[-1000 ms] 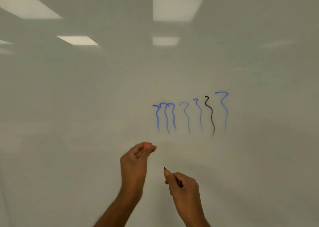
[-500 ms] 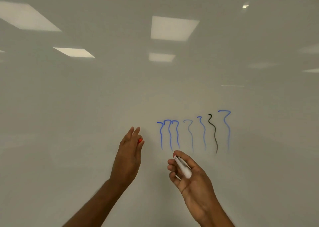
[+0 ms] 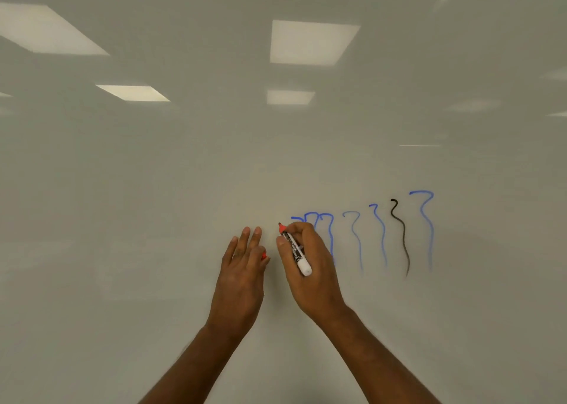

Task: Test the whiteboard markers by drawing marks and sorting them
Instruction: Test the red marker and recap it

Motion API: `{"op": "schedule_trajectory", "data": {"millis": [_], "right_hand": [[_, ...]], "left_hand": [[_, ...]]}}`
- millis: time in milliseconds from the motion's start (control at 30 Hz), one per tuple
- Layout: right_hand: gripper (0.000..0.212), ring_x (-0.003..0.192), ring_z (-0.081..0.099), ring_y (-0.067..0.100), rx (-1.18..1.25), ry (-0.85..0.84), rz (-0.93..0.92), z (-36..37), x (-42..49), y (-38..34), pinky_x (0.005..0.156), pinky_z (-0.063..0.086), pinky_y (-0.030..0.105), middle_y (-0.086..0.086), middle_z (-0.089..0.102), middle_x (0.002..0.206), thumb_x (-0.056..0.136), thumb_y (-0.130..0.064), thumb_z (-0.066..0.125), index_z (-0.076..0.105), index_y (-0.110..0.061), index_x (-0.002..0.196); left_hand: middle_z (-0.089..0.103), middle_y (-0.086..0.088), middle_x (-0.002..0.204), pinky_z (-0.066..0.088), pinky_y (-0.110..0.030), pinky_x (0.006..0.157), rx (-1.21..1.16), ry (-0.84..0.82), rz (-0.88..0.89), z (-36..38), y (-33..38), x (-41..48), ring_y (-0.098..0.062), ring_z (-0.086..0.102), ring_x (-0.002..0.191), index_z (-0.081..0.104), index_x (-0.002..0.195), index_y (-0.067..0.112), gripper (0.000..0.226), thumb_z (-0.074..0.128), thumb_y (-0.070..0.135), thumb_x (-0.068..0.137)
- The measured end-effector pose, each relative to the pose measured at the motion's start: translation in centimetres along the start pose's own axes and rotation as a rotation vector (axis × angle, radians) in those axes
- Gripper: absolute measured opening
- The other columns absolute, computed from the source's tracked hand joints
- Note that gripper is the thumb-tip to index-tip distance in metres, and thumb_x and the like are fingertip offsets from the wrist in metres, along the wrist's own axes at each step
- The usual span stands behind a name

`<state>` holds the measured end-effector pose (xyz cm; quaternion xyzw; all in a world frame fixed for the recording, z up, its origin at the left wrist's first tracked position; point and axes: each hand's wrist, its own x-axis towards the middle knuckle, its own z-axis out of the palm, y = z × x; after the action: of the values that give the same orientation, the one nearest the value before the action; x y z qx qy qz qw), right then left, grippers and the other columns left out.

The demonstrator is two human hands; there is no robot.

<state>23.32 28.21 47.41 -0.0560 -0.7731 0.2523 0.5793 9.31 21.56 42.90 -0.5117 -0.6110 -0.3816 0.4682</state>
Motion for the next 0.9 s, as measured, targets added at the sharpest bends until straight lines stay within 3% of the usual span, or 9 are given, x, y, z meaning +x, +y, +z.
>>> {"op": "schedule_trajectory", "data": {"millis": [267, 400, 500, 600, 667, 700, 800, 900], "right_hand": [[0.019, 0.085, 0.06, 0.011, -0.128, 0.051, -0.084, 0.9, -1.5, 3.1, 0.075, 0.055, 0.034, -0.008, 0.06, 0.091, 0.1, -0.039, 0.05, 0.057, -0.023, 0.109], [0.024, 0.075, 0.055, 0.01, -0.215, -0.03, -0.062, 0.1, -4.2, 4.5, 0.069, 0.053, 0.032, -0.01, 0.057, 0.082, 0.099, -0.046, 0.047, 0.057, -0.026, 0.106], [0.018, 0.069, 0.056, 0.01, -0.225, -0.073, 0.048, -1.2, -5.6, 4.0, 0.063, 0.052, 0.029, -0.01, 0.057, 0.076, 0.098, -0.046, 0.048, 0.054, -0.03, 0.099], [0.013, 0.055, 0.051, 0.015, -0.035, -0.094, 0.158, -3.0, -8.1, 1.9, 0.052, 0.047, 0.035, -0.002, 0.056, 0.065, 0.1, -0.035, 0.056, 0.05, -0.027, 0.092], [0.012, 0.056, 0.051, 0.023, 0.128, -0.084, 0.204, -4.2, -9.7, 0.1, 0.053, 0.046, 0.043, 0.004, 0.057, 0.066, 0.098, -0.028, 0.062, 0.053, -0.02, 0.093], [0.01, 0.058, 0.05, 0.023, 0.197, -0.101, 0.22, -4.7, -10.4, -0.9, 0.055, 0.046, 0.039, 0.003, 0.058, 0.068, 0.097, -0.025, 0.064, 0.056, -0.02, 0.095], [0.011, 0.069, 0.056, 0.015, 0.318, -0.204, 0.274, -5.8, -11.9, -2.7, 0.066, 0.048, 0.029, -0.003, 0.065, 0.082, 0.095, -0.023, 0.066, 0.065, -0.028, 0.105], [0.017, 0.091, 0.067, 0.012, 0.348, -0.292, 0.308, -6.4, -13.1, -3.4, 0.083, 0.056, 0.031, -0.013, 0.071, 0.102, 0.096, -0.027, 0.065, 0.066, -0.035, 0.111]], "left_hand": [[0.045, -0.013, 0.15, 0.027, -0.041, 0.12, 0.035, 0.004, 0.026, 0.2, -0.1, -0.1, -0.027, 0.039, 0.144, 0.041, 0.142, 0.006, 0.041, 0.04, 0.022, 0.104], [0.036, -0.009, 0.15, 0.013, -0.029, 0.124, -0.002, -0.003, -0.007, -0.3, 0.2, 0.2, -0.013, 0.022, 0.147, 0.037, 0.144, 0.006, 0.046, 0.042, 0.021, 0.102], [0.034, -0.005, 0.151, 0.01, -0.023, 0.124, -0.023, -0.077, -0.038, -1.3, 0.8, 0.6, -0.01, 0.022, 0.147, 0.043, 0.146, 0.004, 0.045, 0.04, 0.023, 0.104], [0.039, 0.004, 0.154, 0.021, -0.02, 0.12, -0.259, -0.12, -0.347, -3.4, 2.8, 0.3, -0.003, 0.026, 0.145, 0.047, 0.148, 0.018, 0.042, 0.044, 0.028, 0.107], [0.061, 0.008, 0.138, 0.041, -0.026, 0.112, -0.485, -0.076, -0.57, -4.9, 4.8, -0.5, -0.002, 0.051, 0.131, 0.06, 0.133, 0.02, 0.032, 0.049, 0.03, 0.104], [0.069, 0.007, 0.126, 0.048, -0.029, 0.106, -0.64, -0.032, -0.699, -5.6, 5.8, -0.9, -0.004, 0.061, 0.12, 0.064, 0.123, 0.017, 0.026, 0.05, 0.028, 0.104], [0.073, -0.015, 0.116, 0.052, -0.042, 0.1, -1.272, 0.098, -1.16, -6.6, 8.0, -2.0, -0.025, 0.072, 0.108, 0.059, 0.114, -0.001, 0.026, 0.048, 0.019, 0.105], [0.069, -0.024, 0.121, 0.057, -0.041, 0.094, -1.645, 0.166, -1.372, -7.5, 10.0, -2.9, -0.031, 0.071, 0.109, 0.055, 0.121, 0.0, 0.028, 0.049, 0.021, 0.103]]}}
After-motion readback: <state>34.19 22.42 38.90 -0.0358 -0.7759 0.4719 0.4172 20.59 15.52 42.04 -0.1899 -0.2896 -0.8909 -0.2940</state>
